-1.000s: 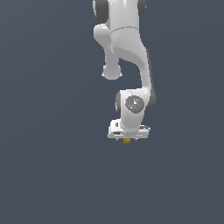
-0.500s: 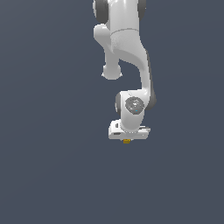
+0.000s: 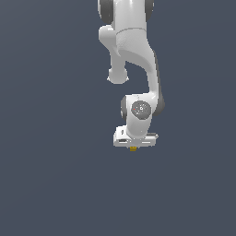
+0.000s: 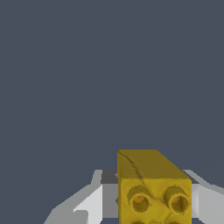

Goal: Pick up the object and move it to a goal position.

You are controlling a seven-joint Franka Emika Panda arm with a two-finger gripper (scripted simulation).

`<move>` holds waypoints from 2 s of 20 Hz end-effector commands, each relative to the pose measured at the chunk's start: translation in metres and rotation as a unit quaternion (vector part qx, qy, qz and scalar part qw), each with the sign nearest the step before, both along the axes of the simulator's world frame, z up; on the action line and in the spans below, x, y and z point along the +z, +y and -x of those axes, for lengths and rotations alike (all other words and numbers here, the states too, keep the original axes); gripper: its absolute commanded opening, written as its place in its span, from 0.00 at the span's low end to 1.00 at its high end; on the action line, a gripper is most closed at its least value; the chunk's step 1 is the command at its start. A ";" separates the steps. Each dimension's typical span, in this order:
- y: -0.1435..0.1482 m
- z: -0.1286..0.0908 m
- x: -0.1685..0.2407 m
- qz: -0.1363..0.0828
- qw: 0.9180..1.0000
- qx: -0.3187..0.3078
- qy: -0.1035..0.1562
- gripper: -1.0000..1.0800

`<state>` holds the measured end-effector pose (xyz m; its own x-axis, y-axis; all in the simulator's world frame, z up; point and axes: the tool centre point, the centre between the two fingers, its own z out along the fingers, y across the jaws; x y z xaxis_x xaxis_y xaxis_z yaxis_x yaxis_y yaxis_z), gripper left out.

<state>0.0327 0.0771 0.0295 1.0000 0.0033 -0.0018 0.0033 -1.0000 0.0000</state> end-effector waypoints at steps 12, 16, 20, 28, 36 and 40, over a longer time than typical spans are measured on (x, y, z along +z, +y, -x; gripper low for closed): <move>-0.042 -0.027 0.095 0.000 1.000 0.000 -0.001 0.00; -0.060 -0.038 0.135 0.000 1.000 0.000 -0.001 0.00; -0.077 -0.050 0.175 0.000 1.000 0.000 -0.001 0.00; -0.108 -0.072 0.243 0.000 1.000 0.000 -0.001 0.00; -0.128 -0.087 0.289 0.000 1.000 0.000 -0.001 0.00; -0.135 -0.094 0.306 0.000 1.000 0.000 -0.001 0.00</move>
<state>0.1241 -0.0557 0.3293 1.0000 0.0025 -0.0001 0.0025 -1.0000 -0.0004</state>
